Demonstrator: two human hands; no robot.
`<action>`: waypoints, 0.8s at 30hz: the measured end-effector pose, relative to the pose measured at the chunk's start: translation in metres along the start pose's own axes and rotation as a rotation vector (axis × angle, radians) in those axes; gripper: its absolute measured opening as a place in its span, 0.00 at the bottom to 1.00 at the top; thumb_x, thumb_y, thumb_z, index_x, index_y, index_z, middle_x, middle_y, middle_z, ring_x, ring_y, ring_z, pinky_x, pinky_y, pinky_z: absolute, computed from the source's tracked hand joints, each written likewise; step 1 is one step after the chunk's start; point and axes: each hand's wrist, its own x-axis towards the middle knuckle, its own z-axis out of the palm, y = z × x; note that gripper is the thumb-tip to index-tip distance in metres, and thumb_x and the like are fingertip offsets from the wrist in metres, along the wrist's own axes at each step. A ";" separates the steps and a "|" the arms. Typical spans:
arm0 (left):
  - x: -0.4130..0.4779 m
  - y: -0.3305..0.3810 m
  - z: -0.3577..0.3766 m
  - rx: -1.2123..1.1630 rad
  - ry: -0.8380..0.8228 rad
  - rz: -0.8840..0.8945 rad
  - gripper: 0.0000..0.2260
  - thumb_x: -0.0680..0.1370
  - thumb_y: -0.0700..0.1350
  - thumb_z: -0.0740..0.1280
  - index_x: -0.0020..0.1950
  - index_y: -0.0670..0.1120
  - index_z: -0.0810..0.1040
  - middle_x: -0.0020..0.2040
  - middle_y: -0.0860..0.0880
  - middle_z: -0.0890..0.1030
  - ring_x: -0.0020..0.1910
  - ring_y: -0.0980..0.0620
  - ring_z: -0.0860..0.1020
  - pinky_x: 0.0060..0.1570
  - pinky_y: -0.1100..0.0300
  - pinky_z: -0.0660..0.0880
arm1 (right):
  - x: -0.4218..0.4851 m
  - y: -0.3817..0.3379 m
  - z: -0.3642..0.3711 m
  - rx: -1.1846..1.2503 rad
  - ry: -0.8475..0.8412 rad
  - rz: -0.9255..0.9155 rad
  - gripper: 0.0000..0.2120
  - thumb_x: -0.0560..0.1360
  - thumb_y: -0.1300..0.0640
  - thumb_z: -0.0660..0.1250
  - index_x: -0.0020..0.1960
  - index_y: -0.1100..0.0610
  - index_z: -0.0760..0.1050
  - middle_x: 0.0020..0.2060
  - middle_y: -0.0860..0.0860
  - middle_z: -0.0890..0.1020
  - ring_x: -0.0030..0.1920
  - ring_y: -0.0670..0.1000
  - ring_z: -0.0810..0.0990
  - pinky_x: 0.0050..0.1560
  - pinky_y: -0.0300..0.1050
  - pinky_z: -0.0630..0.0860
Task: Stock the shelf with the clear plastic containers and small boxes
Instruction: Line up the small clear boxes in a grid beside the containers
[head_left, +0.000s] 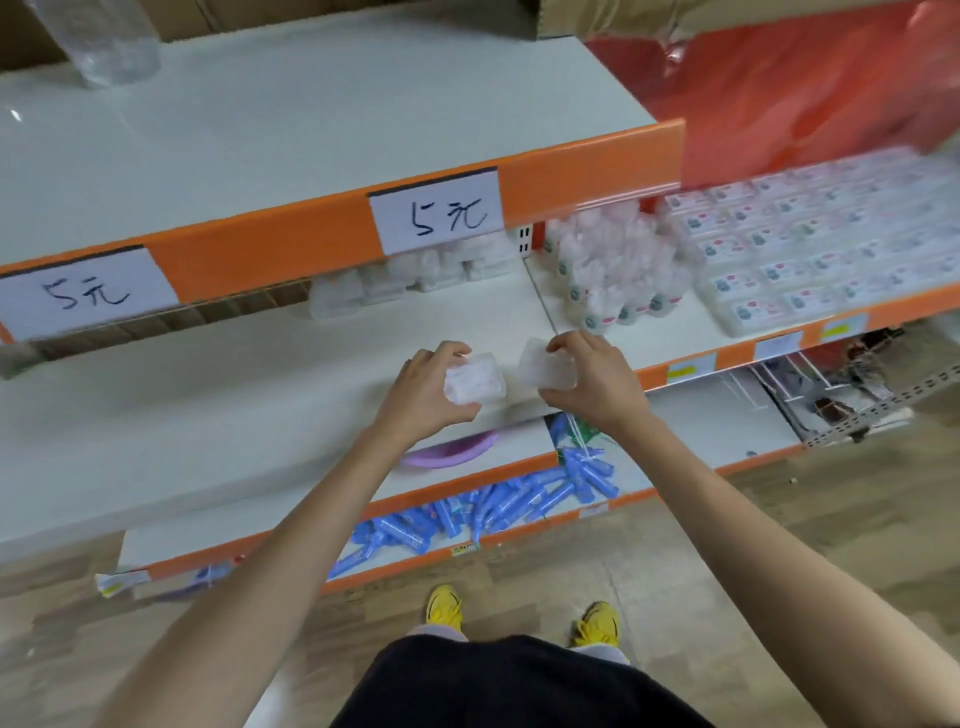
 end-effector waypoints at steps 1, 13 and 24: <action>0.005 0.015 0.010 -0.006 -0.002 0.017 0.30 0.67 0.48 0.76 0.67 0.51 0.70 0.61 0.52 0.76 0.59 0.49 0.70 0.56 0.59 0.65 | -0.004 0.013 -0.013 -0.007 0.013 0.000 0.26 0.67 0.52 0.77 0.62 0.56 0.74 0.58 0.54 0.78 0.59 0.58 0.74 0.57 0.51 0.68; 0.081 0.194 0.119 -0.024 -0.007 0.163 0.31 0.66 0.48 0.77 0.67 0.48 0.72 0.62 0.50 0.78 0.61 0.47 0.73 0.60 0.55 0.67 | -0.040 0.173 -0.142 -0.013 0.135 0.064 0.28 0.66 0.54 0.77 0.63 0.58 0.73 0.60 0.55 0.78 0.59 0.59 0.75 0.58 0.56 0.71; 0.173 0.289 0.203 0.015 -0.077 0.210 0.30 0.69 0.51 0.76 0.68 0.49 0.72 0.65 0.50 0.77 0.63 0.46 0.73 0.63 0.52 0.66 | -0.036 0.301 -0.204 0.017 0.190 0.183 0.28 0.68 0.53 0.76 0.65 0.57 0.73 0.61 0.53 0.78 0.62 0.58 0.75 0.60 0.56 0.72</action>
